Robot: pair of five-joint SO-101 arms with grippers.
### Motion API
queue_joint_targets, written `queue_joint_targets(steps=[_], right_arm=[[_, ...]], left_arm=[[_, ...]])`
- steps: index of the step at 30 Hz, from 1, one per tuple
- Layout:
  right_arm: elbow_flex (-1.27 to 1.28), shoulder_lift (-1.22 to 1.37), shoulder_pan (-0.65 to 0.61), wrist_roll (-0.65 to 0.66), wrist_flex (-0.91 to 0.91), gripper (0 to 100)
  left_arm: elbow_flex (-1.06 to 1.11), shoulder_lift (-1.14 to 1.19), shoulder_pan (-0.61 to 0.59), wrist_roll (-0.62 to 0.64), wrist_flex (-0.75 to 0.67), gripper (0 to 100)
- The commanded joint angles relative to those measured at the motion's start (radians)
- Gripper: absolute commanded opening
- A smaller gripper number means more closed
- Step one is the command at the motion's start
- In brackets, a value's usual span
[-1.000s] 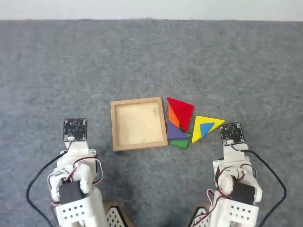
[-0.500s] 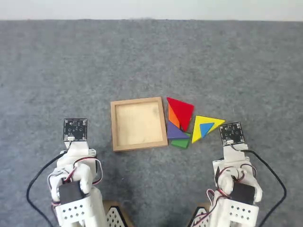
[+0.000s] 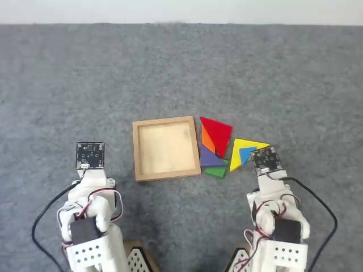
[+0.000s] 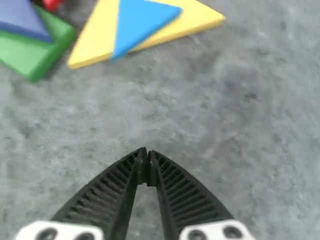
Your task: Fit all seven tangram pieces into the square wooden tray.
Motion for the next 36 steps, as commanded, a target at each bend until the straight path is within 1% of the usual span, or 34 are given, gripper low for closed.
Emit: queue_joint_targets(steps=[1, 3, 5, 6, 9, 12, 14, 16, 22, 26, 28, 31, 34, 36], right_arm=[[0.005, -0.022, 0.016, 0.040, -0.097, 0.9], [-0.032, -0.022, 0.062, 0.120, -0.193, 0.9], [-0.091, -0.022, 0.162, 0.216, -0.209, 0.9], [-0.133, -0.022, 0.200, 0.233, -0.211, 1.0], [-0.267, -0.021, 0.262, 0.218, -0.194, 3.7], [-0.377, 0.016, 0.257, 0.210, -0.199, 9.2], [-0.446, 0.117, 0.225, 0.160, -0.220, 9.5], [-0.531, 0.291, 0.168, 0.129, -0.242, 9.3], [-0.930, 1.001, -0.068, 0.074, -0.216, 9.8], [-1.226, 1.397, -0.223, 0.055, -0.165, 10.2], [-1.346, 1.555, -0.294, 0.055, -0.147, 13.4], [-1.488, 1.756, -0.366, 0.061, -0.140, 21.7], [-1.613, 1.926, -0.404, 0.091, -0.134, 28.4], [-1.672, 2.020, -0.414, 0.104, -0.133, 31.0]], left_arm=[[-0.008, -0.018, -0.003, -0.009, 0.005, 2], [-0.008, -0.018, -0.003, -0.009, 0.005, 2], [-0.008, -0.018, -0.003, -0.009, 0.005, 2], [-0.008, -0.018, -0.003, -0.009, 0.005, 2], [-0.008, -0.018, -0.003, -0.009, 0.005, 2], [-0.008, -0.018, -0.003, -0.009, 0.005, 2], [-0.008, -0.018, -0.003, -0.009, 0.005, 2], [-0.008, -0.018, -0.003, -0.009, 0.005, 2], [-0.008, -0.018, -0.003, -0.009, 0.005, 2], [-0.008, -0.018, -0.003, -0.009, 0.005, 2], [-0.008, -0.018, -0.003, -0.009, 0.005, 2], [-0.008, -0.018, -0.003, -0.009, 0.005, 2], [-0.008, -0.018, -0.003, -0.009, 0.005, 2], [-0.008, -0.018, -0.003, -0.009, 0.005, 2]])
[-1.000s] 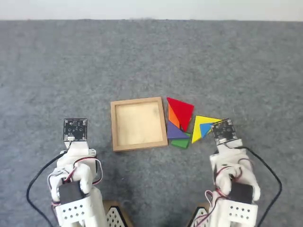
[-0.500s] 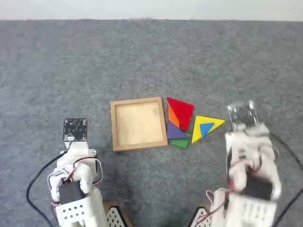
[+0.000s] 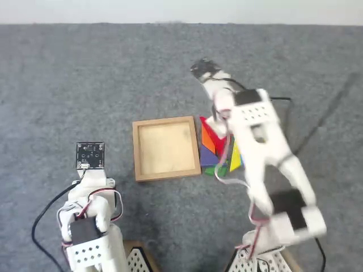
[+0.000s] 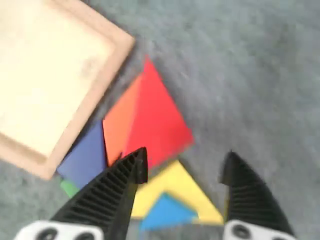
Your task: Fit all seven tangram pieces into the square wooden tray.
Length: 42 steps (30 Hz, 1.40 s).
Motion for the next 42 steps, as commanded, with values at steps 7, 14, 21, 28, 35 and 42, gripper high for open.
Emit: queue_joint_targets(steps=[7, 14, 21, 28, 35, 42], right_arm=[[-0.239, 0.340, -0.018, 0.028, -0.015, 32.1], [-0.238, 0.366, -0.013, -0.084, -0.025, 32.1], [-0.212, 0.265, -0.035, -0.196, 0.019, 32.0], [-0.129, 0.021, -0.076, -0.232, 0.021, 32.1], [0.071, 0.070, -0.139, -0.293, -0.151, 32.2], [0.051, 0.137, -0.101, -0.341, -0.157, 38.4]], left_arm=[[-0.008, -0.018, -0.003, -0.009, 0.005, 2], [-0.008, -0.018, -0.003, -0.009, 0.005, 2], [-0.008, -0.018, -0.003, -0.009, 0.005, 2], [-0.008, -0.018, -0.003, -0.009, 0.005, 2], [-0.008, -0.018, -0.003, -0.009, 0.005, 2], [-0.008, -0.018, -0.003, -0.009, 0.005, 2]])
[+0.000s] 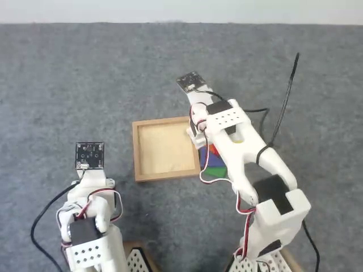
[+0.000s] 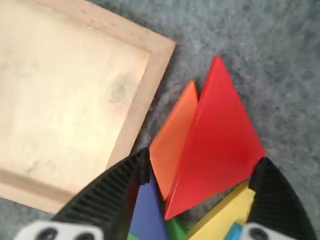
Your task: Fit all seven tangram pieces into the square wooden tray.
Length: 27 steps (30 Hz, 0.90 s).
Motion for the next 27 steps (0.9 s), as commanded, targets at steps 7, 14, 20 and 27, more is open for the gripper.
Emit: queue_joint_targets(steps=[7, 14, 20, 27], right_arm=[[-0.023, 0.019, 0.050, 0.015, -0.022, 38.8], [-0.075, 0.119, 0.051, 0.021, -0.022, 38.7], [-0.097, 0.139, 0.051, 0.023, -0.012, 38.6], [-0.095, 0.143, 0.064, 0.015, 0.035, 31.7]], left_arm=[[-0.008, -0.018, -0.003, -0.009, 0.005, 2], [-0.008, -0.018, -0.003, -0.009, 0.005, 2], [-0.008, -0.018, -0.003, -0.009, 0.005, 2], [-0.008, -0.018, -0.003, -0.009, 0.005, 2]])
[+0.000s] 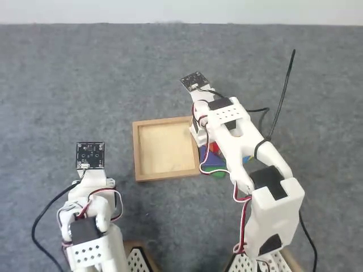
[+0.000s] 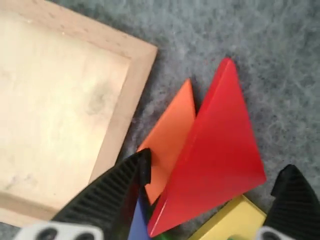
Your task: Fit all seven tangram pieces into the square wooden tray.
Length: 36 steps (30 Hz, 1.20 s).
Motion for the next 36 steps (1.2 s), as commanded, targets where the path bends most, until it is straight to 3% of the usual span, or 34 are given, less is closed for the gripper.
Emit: queue_joint_targets(steps=[1, 5, 10, 31, 36], right_arm=[[-0.021, 0.012, 0.036, 0.003, 0.056, 27.7], [-0.008, 0.013, 0.088, -0.046, 0.064, 13.3], [-0.003, 0.013, 0.094, -0.057, 0.065, 4.7], [-0.023, -0.231, 0.084, -0.049, 0.099, 0.8], [-0.025, -0.323, -0.015, 0.115, 0.090, 0.8]], left_arm=[[-0.008, -0.018, -0.003, -0.009, 0.005, 2], [-0.008, -0.018, -0.003, -0.009, 0.005, 2], [-0.008, -0.018, -0.003, -0.009, 0.005, 2], [-0.008, -0.018, -0.003, -0.009, 0.005, 2], [-0.008, -0.018, -0.003, -0.009, 0.005, 2]])
